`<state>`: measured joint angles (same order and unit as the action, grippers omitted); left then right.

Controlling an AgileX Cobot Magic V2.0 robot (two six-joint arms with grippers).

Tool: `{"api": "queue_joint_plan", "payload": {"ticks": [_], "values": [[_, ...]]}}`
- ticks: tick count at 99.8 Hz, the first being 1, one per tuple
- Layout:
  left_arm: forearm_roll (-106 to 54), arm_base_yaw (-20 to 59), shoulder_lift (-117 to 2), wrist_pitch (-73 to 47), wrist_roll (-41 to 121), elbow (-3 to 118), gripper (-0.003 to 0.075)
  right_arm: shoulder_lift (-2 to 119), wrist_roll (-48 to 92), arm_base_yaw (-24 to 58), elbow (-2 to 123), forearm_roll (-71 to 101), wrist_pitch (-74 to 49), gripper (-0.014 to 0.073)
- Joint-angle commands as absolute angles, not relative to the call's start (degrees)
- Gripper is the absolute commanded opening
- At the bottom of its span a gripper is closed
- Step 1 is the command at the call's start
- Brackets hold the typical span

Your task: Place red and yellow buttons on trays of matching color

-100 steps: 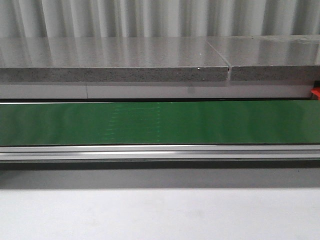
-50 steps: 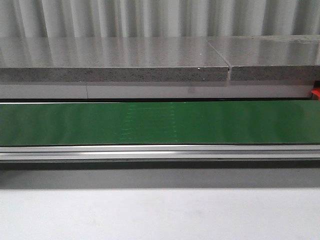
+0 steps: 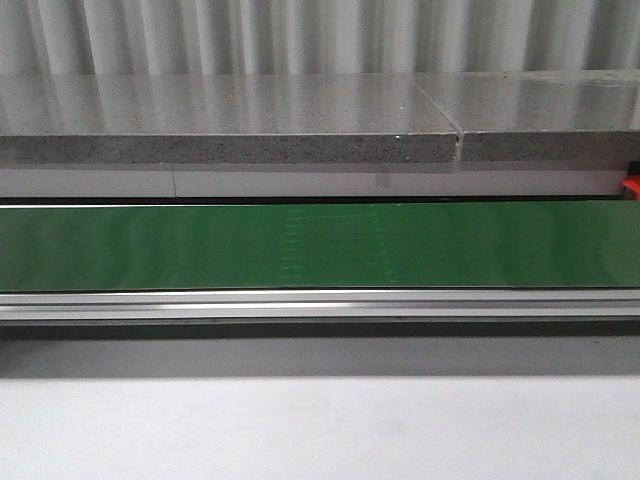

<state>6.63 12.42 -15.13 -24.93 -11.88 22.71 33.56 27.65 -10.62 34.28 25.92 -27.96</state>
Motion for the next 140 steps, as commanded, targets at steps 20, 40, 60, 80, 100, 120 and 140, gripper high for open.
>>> {"api": "queue_joint_plan", "payload": {"ticks": [20,40,60,80,100,120,140], "values": [[6.53,12.72,-15.64,-21.55,-12.02,24.26,-0.0019,33.42,28.04,-10.65,35.62,26.73,-24.65,-0.0081],[6.53,12.72,-15.64,-21.72,-12.02,24.26,0.0196,33.42,28.04,-10.65,35.62,26.73,-24.65,-0.0081],[6.53,12.72,-15.64,-22.88,-12.02,24.26,0.0596,33.42,28.04,-10.65,35.62,26.73,-24.65,-0.0081],[6.64,12.72,-15.64,-22.29,-12.02,24.26,0.0608,33.42,28.04,-10.65,35.62,26.73,-24.65,-0.0081],[14.83,10.92,-16.42,-22.73,-24.3,24.65,0.0598,33.42,28.04,-10.65,35.62,26.73,-24.65,-0.0081],[32.06,5.41,-24.41,-27.72,-42.62,29.26,0.0597,33.42,28.04,-10.65,35.62,26.73,-24.88,-0.0081],[32.36,-1.64,-39.47,-28.62,-42.77,35.97,0.0597,33.42,28.04,-10.65,35.62,26.73,-24.88,-0.0081]]}}
